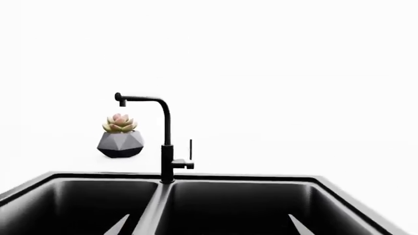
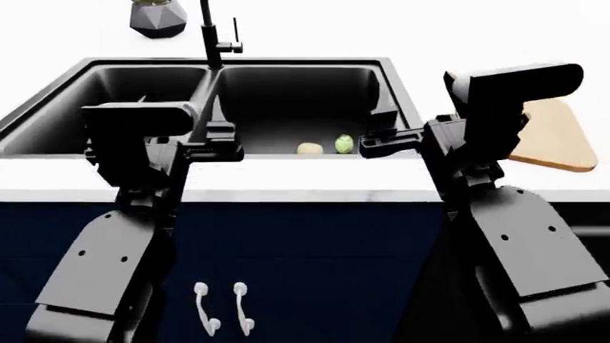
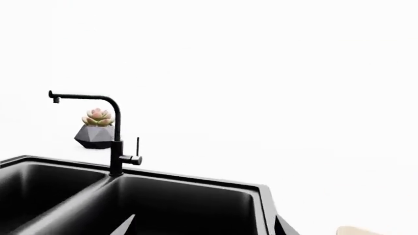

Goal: Pick the vegetables from the sink and place them on the cutting board.

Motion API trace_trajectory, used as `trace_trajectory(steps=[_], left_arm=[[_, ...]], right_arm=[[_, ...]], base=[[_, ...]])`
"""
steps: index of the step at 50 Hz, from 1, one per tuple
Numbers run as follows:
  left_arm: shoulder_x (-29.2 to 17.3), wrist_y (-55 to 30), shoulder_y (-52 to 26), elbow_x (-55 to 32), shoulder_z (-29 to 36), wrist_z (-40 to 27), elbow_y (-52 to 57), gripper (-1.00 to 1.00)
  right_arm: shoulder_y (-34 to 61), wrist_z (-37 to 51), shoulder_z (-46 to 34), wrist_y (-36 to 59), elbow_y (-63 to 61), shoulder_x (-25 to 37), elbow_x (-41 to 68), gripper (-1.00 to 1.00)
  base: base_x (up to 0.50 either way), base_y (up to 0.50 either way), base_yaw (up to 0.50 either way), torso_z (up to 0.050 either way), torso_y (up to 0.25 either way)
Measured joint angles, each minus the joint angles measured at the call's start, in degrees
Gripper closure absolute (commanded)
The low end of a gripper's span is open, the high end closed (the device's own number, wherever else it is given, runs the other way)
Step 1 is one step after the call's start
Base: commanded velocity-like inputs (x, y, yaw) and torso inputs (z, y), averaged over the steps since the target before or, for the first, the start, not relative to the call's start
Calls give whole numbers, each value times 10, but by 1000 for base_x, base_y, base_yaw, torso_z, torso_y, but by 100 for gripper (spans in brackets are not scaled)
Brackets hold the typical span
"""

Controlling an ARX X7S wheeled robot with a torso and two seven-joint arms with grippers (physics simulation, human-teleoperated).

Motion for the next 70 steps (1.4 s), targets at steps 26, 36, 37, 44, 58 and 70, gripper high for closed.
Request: trace_trajectory(steps=[26, 36, 37, 44, 58, 70], left_arm=[[24, -33, -262, -28, 39, 15, -311, -100], [20, -37, -273, -42, 51, 21, -323, -100], [19, -37, -273, -43, 52, 21, -325, -100], [17, -37, -280, -49, 58, 21, -331, -100], [8, -37, -289, -60, 61, 19, -344, -100], [-38, -118, -258, -100, 74, 42, -236, -100]], right_arm=[[215, -18, -3, 1, 320, -8, 5, -100], [227, -27, -11, 8, 338, -4, 12, -100], [228, -27, -12, 9, 338, -4, 12, -100], [236, -30, -21, 21, 343, 1, 14, -100], [259, -38, -43, 48, 344, 10, 18, -100], [271, -83, -98, 163, 240, 63, 49, -100]], base=[[500, -29, 0, 26, 0], [500, -107, 0, 0, 0], [500, -102, 0, 0, 0], [500, -28, 0, 0, 2], [500, -5, 0, 0, 1], [500, 0, 0, 0, 1]])
